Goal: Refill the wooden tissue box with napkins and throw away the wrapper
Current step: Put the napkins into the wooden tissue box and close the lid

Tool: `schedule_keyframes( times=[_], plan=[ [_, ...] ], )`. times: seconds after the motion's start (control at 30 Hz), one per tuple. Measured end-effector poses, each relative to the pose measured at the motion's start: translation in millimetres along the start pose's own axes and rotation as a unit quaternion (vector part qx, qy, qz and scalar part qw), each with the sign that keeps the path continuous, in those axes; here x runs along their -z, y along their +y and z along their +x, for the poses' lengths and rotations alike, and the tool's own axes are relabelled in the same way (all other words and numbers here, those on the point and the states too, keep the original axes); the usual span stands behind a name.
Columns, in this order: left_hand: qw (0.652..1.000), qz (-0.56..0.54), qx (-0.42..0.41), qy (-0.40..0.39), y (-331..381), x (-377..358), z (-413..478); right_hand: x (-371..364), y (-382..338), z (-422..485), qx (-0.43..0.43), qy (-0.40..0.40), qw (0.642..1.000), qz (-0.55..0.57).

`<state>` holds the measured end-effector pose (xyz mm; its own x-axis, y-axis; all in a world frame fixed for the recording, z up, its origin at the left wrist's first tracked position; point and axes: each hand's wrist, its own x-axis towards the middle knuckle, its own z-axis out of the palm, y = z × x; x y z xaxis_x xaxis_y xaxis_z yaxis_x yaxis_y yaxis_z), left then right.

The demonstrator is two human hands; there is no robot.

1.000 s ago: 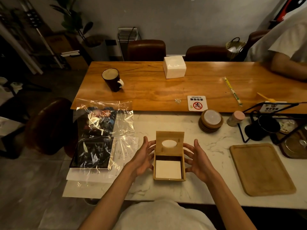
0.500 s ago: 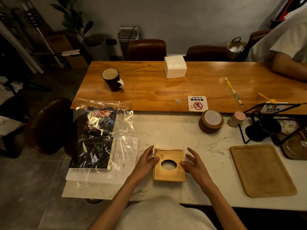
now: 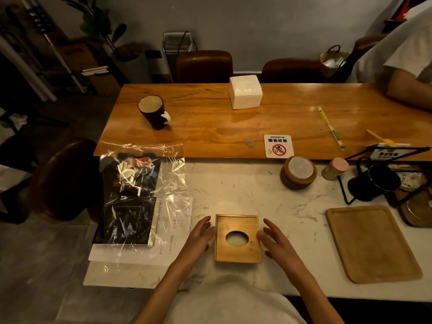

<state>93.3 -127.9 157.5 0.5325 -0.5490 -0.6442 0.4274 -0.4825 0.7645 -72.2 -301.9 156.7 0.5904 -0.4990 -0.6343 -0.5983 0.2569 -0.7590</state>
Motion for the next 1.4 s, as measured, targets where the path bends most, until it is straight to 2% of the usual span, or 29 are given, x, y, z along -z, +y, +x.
schedule_keyframes(
  times=[0.07, 0.2, 0.27, 0.5, 0.73, 0.93, 1.1, 1.23, 1.3, 1.37, 1.4],
  plan=[
    [0.999, -0.020, 0.027, -0.002, 7.4, 1.3, -4.6, 1.8, -4.7, -5.4, -0.030, -0.002, 0.998, 0.054],
    [0.985, -0.082, 0.093, -0.122, 23.6, -5.6, -12.0, -2.3, -14.1, -5.5, -0.097, -0.028, 0.990, 0.096],
    [0.978, -0.109, 0.104, -0.146, 32.6, -11.1, -10.6, -7.1, -23.3, 0.7, -0.115, -0.031, 0.989, 0.088],
    [0.986, -0.067, 0.102, -0.112, 87.2, -6.2, 40.5, -4.4, -75.0, 52.8, -0.103, -0.016, 0.992, 0.069],
    [0.996, -0.025, 0.051, -0.074, 152.2, -12.6, 84.5, 0.9, -130.4, 112.6, -0.053, -0.015, 0.996, 0.072],
    [0.997, -0.039, 0.037, -0.055, 162.4, -13.8, 101.4, 3.4, -139.4, 131.3, -0.036, -0.020, 0.998, 0.040],
    [0.996, -0.058, 0.024, -0.059, 154.7, -8.3, 106.5, 5.6, -141.3, 128.3, -0.021, -0.036, 0.996, 0.077],
    [0.995, -0.079, -0.027, -0.050, 141.8, -4.5, 107.0, 8.1, -132.3, 122.3, 0.063, -0.038, 0.995, 0.065],
    [0.997, -0.038, -0.060, -0.001, 126.8, -5.5, 103.8, 7.3, -121.9, 114.0, 0.094, -0.010, 0.995, 0.025],
    [0.985, 0.122, -0.110, 0.046, 106.0, -10.0, 94.9, 4.5, -104.5, 104.9, 0.127, 0.029, 0.989, -0.065],
    [0.966, 0.212, -0.139, 0.058, 94.0, -13.5, 90.3, 2.7, -94.9, 99.9, 0.147, 0.045, 0.978, -0.143]
  ],
)
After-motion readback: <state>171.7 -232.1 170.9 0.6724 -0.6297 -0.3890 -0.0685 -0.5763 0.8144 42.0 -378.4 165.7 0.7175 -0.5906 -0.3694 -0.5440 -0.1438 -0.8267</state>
